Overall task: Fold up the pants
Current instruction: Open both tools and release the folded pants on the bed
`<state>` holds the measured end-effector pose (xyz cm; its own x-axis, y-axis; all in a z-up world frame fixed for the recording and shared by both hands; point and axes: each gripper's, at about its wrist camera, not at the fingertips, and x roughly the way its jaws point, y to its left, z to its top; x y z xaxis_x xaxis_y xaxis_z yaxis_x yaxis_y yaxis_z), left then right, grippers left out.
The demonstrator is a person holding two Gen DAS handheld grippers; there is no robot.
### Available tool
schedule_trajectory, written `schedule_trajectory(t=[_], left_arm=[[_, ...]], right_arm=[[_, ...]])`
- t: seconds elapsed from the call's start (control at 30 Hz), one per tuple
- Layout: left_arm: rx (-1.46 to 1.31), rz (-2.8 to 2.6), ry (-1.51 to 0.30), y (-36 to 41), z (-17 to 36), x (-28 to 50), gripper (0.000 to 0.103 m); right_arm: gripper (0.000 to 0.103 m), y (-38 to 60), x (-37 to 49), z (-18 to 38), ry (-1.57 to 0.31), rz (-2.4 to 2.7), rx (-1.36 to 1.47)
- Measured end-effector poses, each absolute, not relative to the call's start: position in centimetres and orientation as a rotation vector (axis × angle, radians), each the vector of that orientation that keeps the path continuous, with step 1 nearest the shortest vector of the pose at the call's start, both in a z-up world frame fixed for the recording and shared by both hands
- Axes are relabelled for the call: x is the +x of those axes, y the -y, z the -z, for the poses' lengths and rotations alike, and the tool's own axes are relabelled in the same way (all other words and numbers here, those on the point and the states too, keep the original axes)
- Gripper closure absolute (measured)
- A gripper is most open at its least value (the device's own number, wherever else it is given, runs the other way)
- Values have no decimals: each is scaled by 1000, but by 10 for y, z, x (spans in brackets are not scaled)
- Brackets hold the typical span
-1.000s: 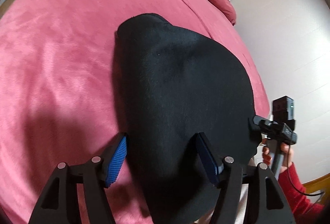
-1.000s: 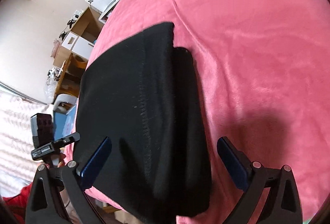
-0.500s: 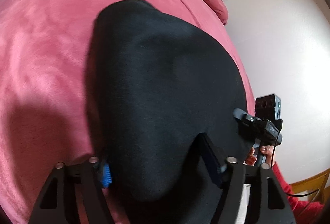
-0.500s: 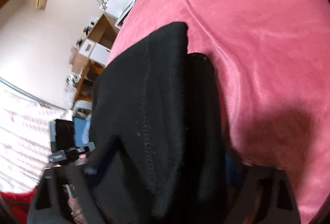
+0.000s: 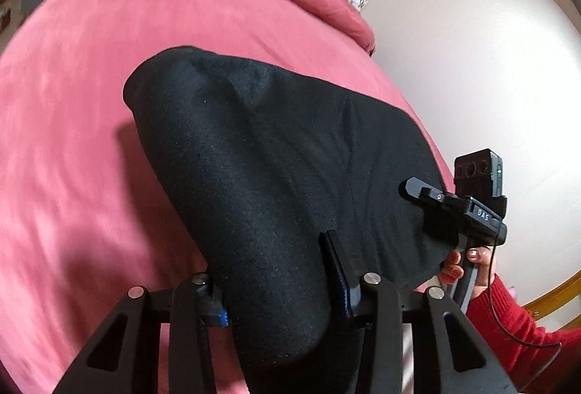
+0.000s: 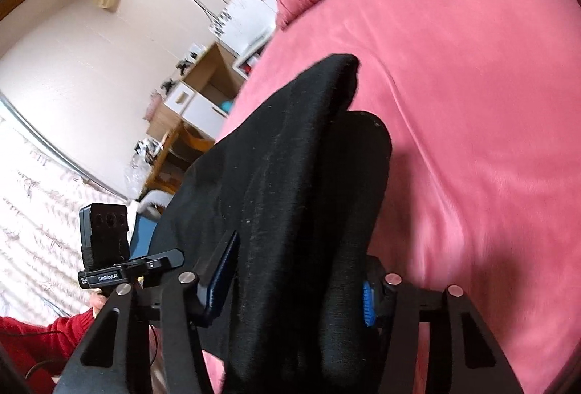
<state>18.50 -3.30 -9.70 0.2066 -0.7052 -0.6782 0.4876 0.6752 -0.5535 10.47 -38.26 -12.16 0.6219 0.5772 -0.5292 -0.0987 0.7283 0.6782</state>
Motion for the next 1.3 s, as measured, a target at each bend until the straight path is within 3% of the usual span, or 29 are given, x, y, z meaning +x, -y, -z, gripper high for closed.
schedule_trajectory(t=[0.2, 0.37, 0.47, 0.53, 0.57, 0.77, 0.87, 1.07, 1.3], left_arm=[[-234, 797, -995, 33, 83, 249, 61], [-170, 736, -991, 42, 100, 287, 60], [-173, 694, -1022, 44, 124, 301, 51], [-220, 707, -1015, 35, 134, 303, 45], [-226, 703, -1004, 30, 138, 301, 42], [-168, 650, -899, 16, 143, 264, 33], [-160, 600, -876, 7, 142, 249, 33], [-97, 494, -801, -8, 139, 197, 33], [-163, 409, -834, -13, 143, 160, 33]], right_arm=[[48, 392, 161, 112, -684, -407, 717], [48, 385, 202, 131, -720, -341, 691], [45, 404, 209, 154, -769, -272, 699], [36, 417, 208, 165, -777, -235, 729], [26, 422, 205, 168, -772, -214, 738], [26, 428, 179, 167, -741, -178, 695], [19, 431, 167, 163, -746, -121, 655], [17, 426, 129, 149, -708, 38, 582], [6, 400, 76, 144, -701, 178, 523]])
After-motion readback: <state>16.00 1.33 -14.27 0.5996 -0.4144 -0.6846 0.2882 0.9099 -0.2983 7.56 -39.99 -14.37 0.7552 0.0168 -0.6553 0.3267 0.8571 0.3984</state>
